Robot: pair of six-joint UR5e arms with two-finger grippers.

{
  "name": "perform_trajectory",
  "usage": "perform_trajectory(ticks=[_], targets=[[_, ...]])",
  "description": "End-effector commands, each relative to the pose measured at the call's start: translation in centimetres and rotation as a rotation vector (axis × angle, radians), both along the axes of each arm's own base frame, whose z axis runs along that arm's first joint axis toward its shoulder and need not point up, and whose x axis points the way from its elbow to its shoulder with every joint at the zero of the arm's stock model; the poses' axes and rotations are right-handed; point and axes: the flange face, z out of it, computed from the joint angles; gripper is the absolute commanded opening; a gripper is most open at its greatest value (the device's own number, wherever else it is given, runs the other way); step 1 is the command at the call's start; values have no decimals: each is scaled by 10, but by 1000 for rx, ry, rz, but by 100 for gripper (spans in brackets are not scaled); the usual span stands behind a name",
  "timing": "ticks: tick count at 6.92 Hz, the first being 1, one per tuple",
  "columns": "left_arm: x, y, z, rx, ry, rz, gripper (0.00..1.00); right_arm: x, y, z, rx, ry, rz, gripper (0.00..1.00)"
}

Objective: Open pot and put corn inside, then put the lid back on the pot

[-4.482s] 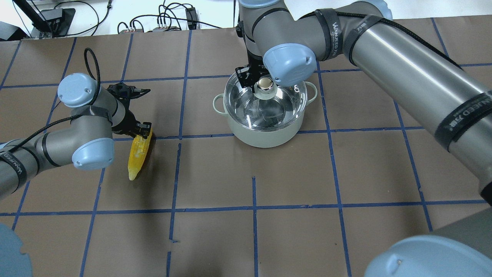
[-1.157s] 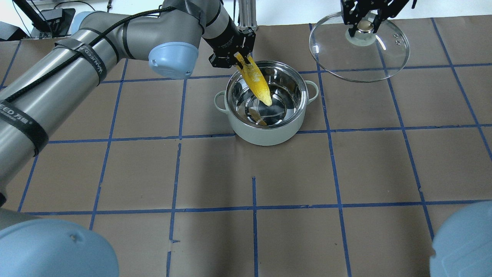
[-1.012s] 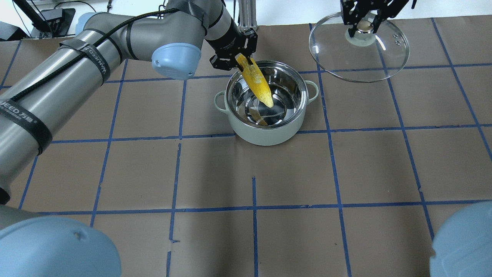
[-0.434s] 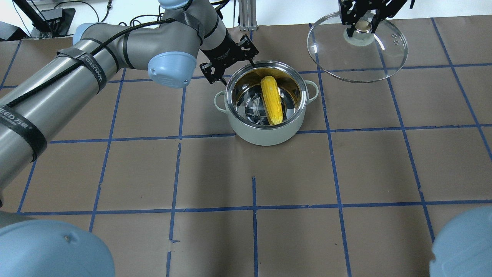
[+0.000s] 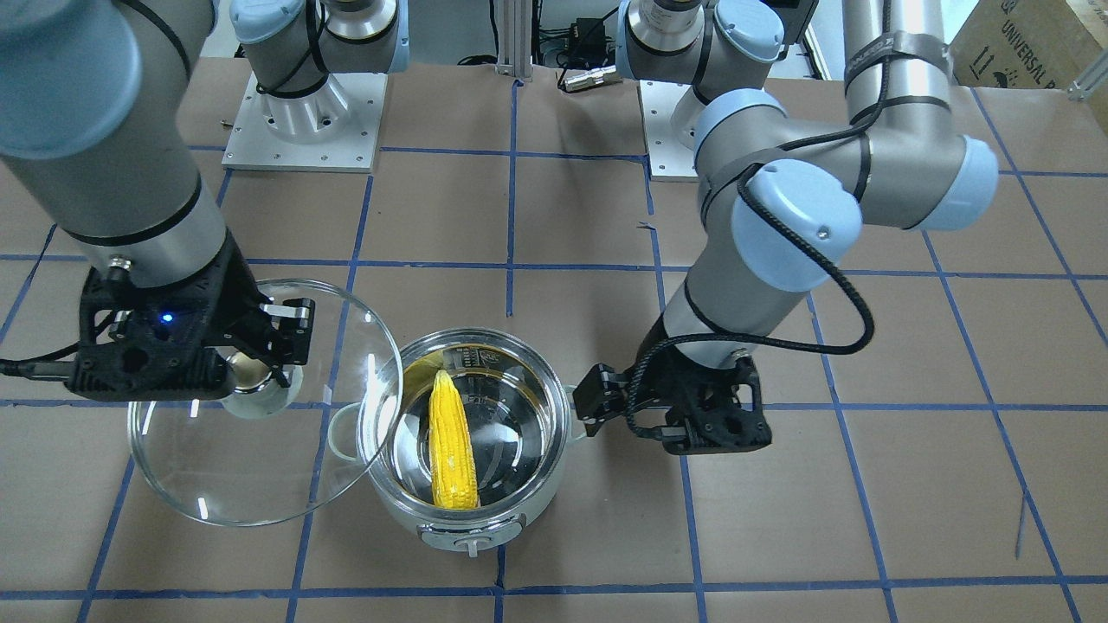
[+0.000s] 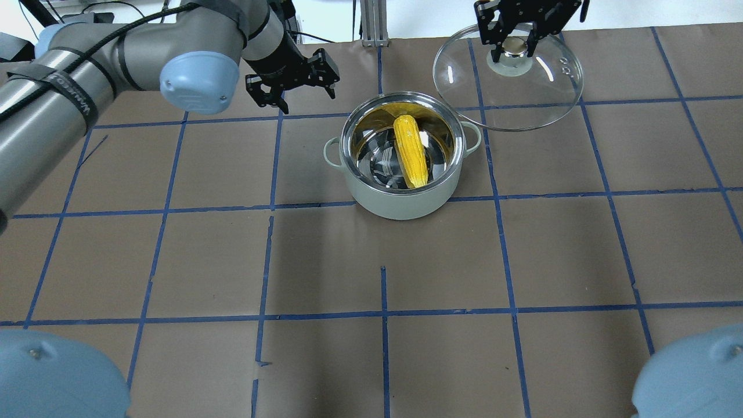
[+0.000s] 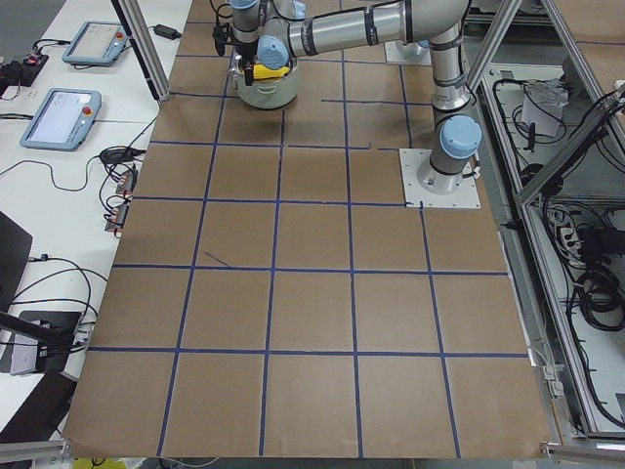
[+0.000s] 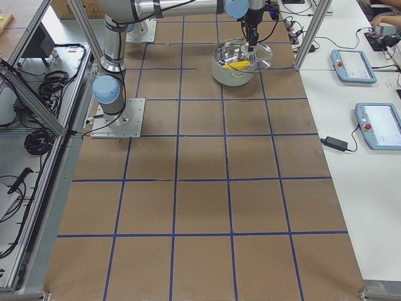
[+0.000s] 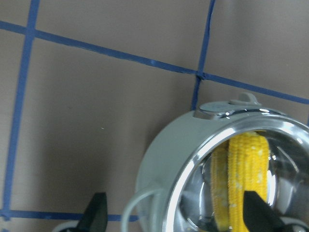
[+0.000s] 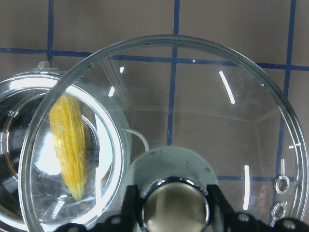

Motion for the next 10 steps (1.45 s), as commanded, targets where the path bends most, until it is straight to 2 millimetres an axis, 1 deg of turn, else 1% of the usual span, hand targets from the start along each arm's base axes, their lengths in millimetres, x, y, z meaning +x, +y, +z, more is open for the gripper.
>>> perform_trajectory(ticks=[1, 2, 3, 4, 5, 6, 7, 8, 9, 10], targets=[[84, 19, 43, 60, -67, -109, 100, 44, 6, -14, 13, -1, -22, 29], [118, 41, 71, 101, -67, -83, 100, 63, 11, -20, 21, 1, -15, 28], [131, 63, 96, 122, -129, -64, 100, 83, 16, -28, 27, 0, -10, 27], [136, 78, 100, 180, -189, -53, 100, 110, 18, -41, 12, -1, 7, 27], [134, 83, 97, 228, -178, -14, 100, 134, 21, -51, -8, 1, 13, 27], [129, 85, 101, 221, -172, -1, 100, 151, 25, -60, -12, 16, 12, 27], [129, 95, 112, 217, -172, 40, 100, 162, 24, -69, -25, 28, 9, 27], [128, 100, 106, 242, -167, 116, 100, 163, 25, -69, -28, 27, 11, 27], [126, 100, 105, 248, -142, 148, 100, 164, 24, -71, -26, 28, 14, 27], [122, 97, 105, 239, -103, 140, 100, 165, 26, -71, -25, 26, 14, 27]])
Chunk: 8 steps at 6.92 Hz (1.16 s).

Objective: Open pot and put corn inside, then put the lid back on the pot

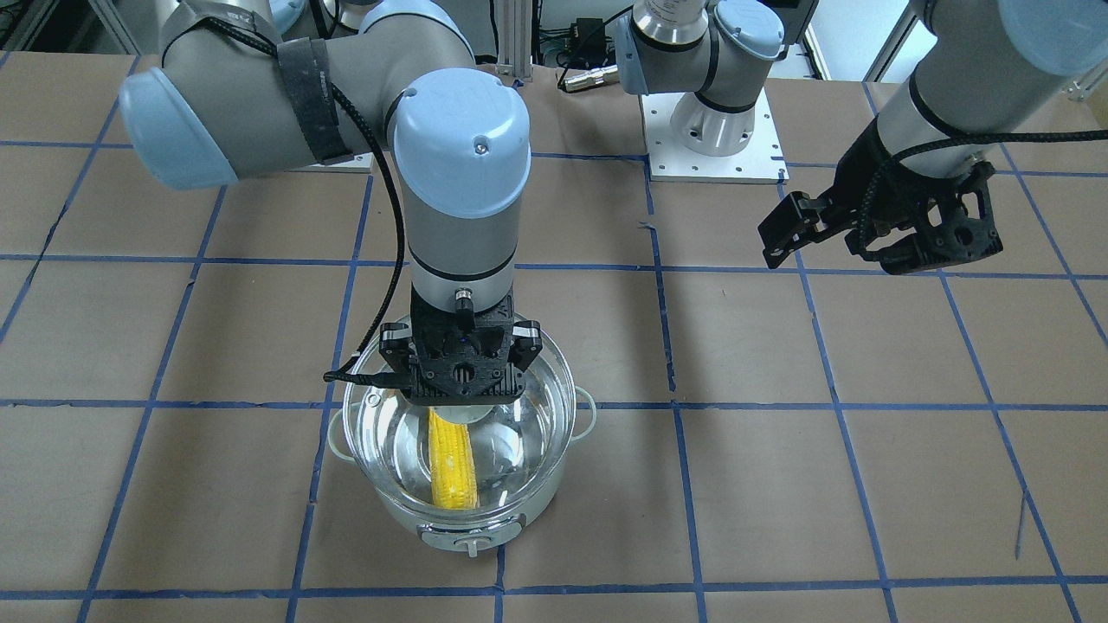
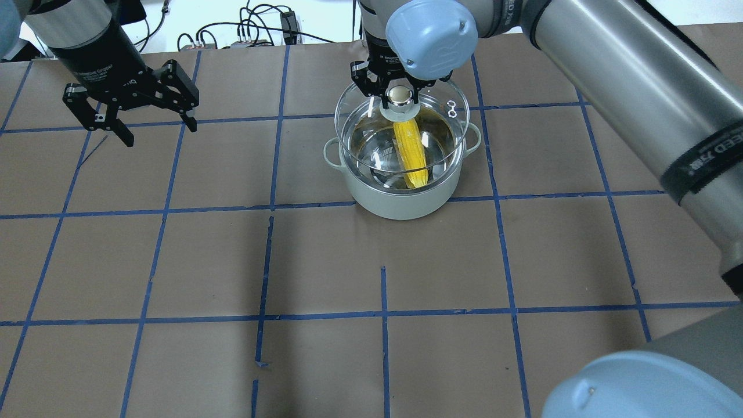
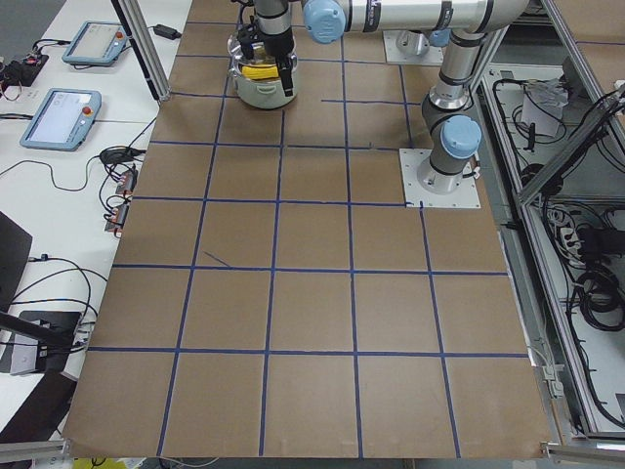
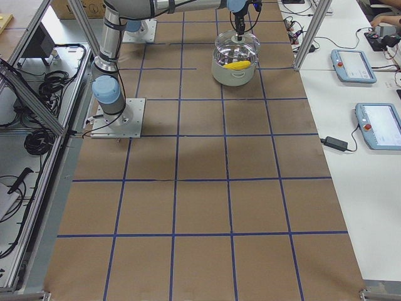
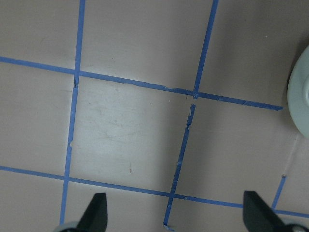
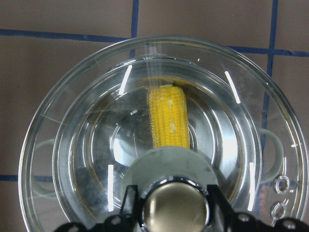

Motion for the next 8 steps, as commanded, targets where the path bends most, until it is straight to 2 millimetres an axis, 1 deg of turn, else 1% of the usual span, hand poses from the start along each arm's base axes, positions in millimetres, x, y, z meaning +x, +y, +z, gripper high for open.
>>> perform_trajectory(ticks=[1, 2, 3, 4, 5, 6, 7, 8], targets=[[-3, -1, -2, -3, 41, -7, 100, 6, 4, -12, -26, -11, 0, 27], [-2, 2, 1, -3, 36, -47, 100, 9, 8, -28, -57, -19, 5, 27], [2, 2, -1, 15, 38, -40, 100, 8, 10, -40, -48, -16, 16, 27], [3, -2, -6, 33, 47, -37, 100, 9, 9, -41, -47, -17, 24, 27], [-2, 1, -8, 38, 43, -38, 100, 8, 10, -45, -38, -15, 26, 27], [-3, 4, -3, 24, 39, -35, 100, 5, 9, -47, -34, -15, 23, 27], [-5, 5, -1, 20, 38, -40, 100, 3, 8, -48, -32, -10, 45, 27], [-11, 6, -2, 23, 38, -35, 100, 2, 7, -48, -32, -8, 45, 27]])
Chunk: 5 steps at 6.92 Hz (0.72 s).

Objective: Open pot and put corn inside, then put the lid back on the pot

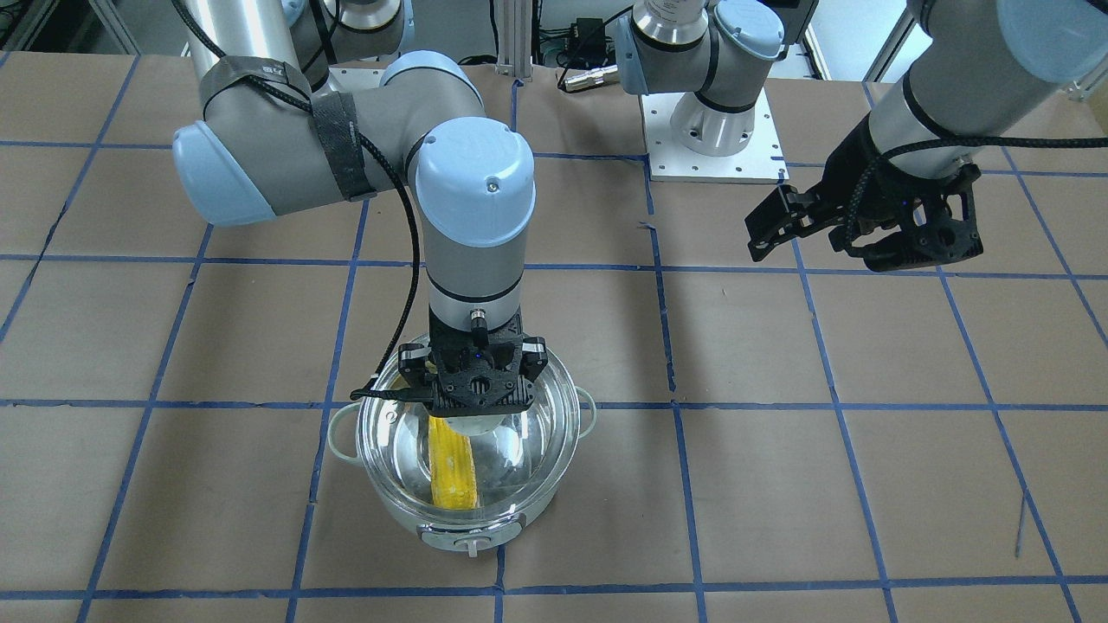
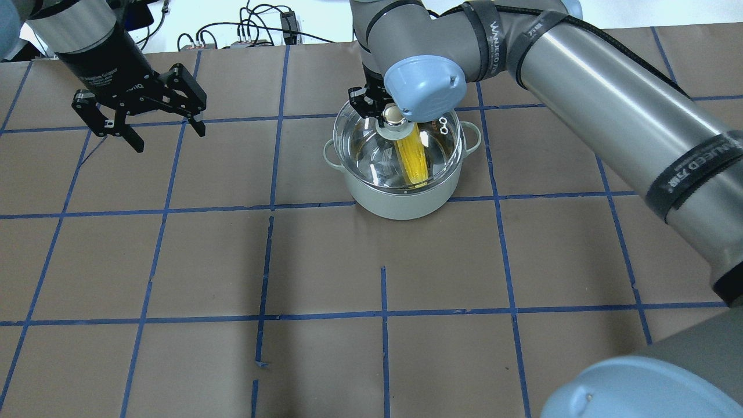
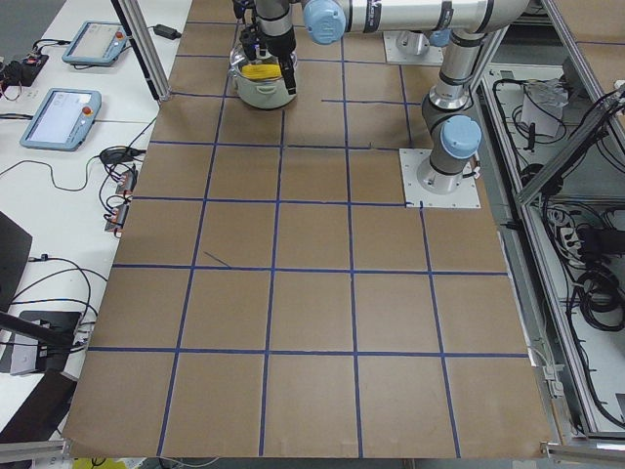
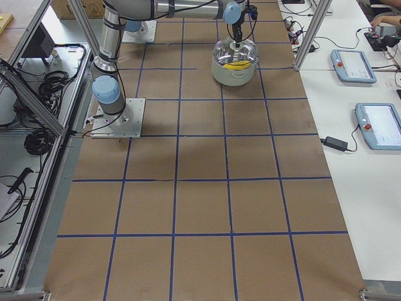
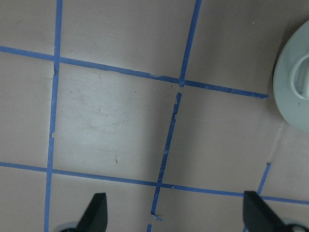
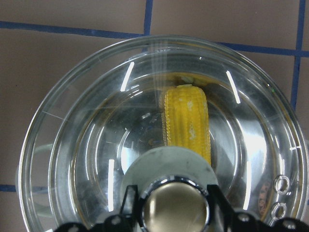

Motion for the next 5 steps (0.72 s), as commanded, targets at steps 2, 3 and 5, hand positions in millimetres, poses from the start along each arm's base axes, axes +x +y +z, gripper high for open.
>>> perform_trajectory(ticks=[2, 3, 5], targets=[[-15, 10, -13, 6, -11, 37, 100, -2, -2, -2, 2, 1, 4, 27], [-16, 18, -15, -9, -12, 38, 100, -2, -2, -3, 3, 2, 4, 27], [-18, 35, -36, -55, -17, 32, 100, -2, -2, -6, 7, 4, 4, 27]])
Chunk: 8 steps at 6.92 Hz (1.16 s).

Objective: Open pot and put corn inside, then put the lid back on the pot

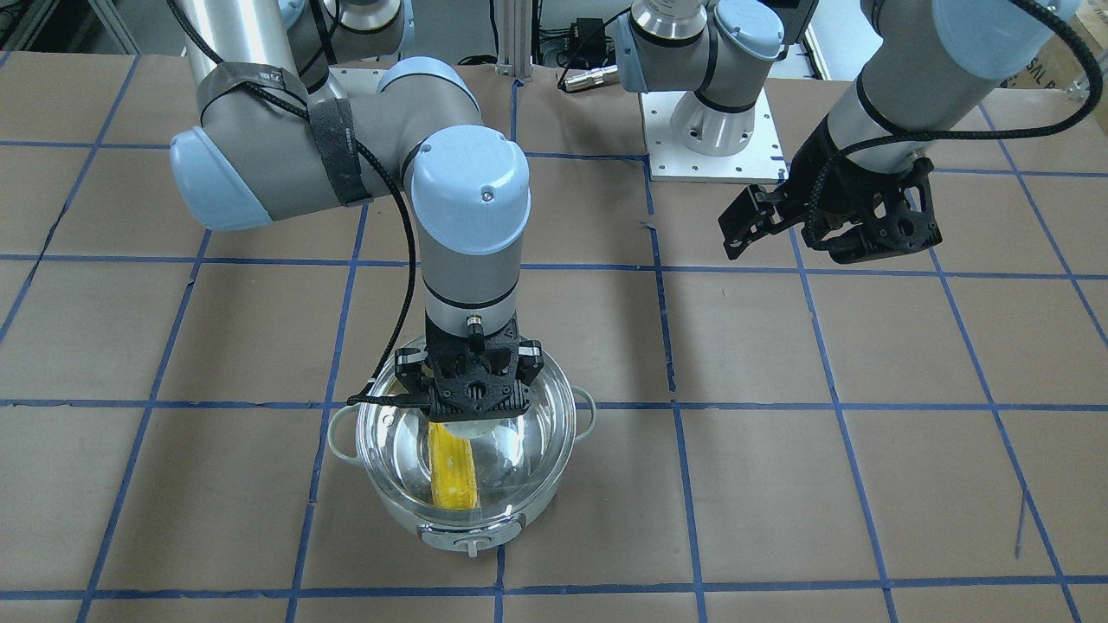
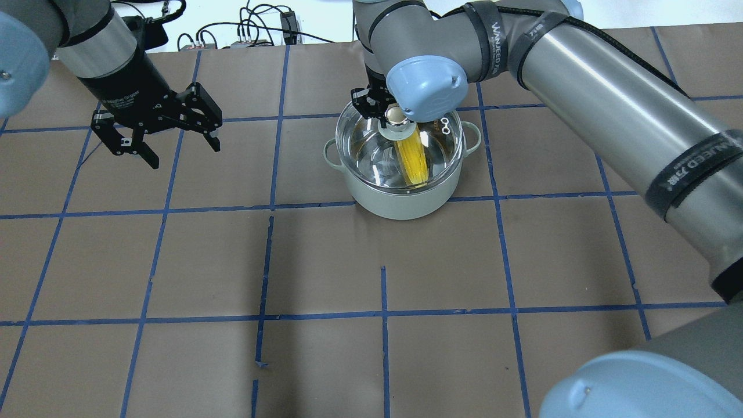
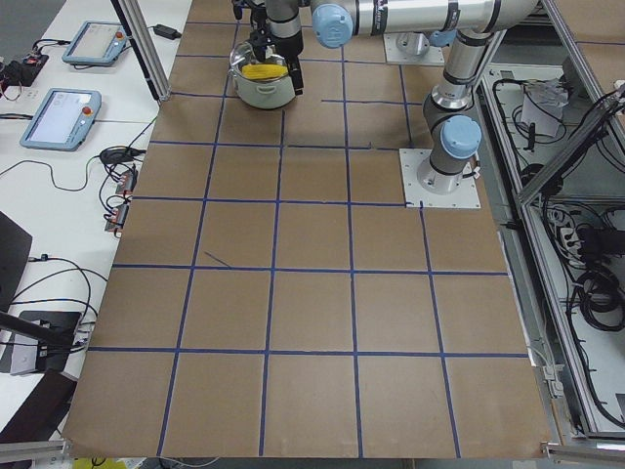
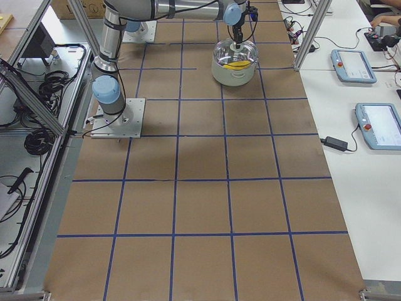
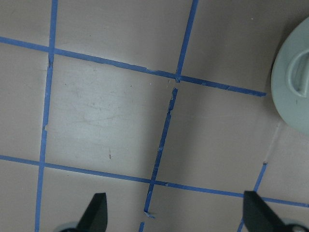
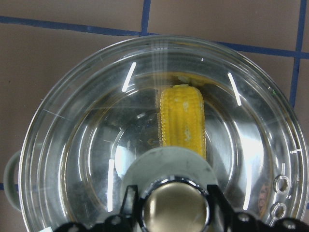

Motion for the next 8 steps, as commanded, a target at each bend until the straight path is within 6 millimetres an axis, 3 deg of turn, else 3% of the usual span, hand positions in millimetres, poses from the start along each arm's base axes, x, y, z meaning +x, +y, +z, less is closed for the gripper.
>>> perform_trajectory(ticks=[1, 8], targets=[[-2, 17, -23, -56, -7, -3, 100, -2, -1, -2, 2, 1, -2, 27], [0, 8, -29, -72, -46, -16, 100, -10, -10, -5, -5, -1, 1, 27]])
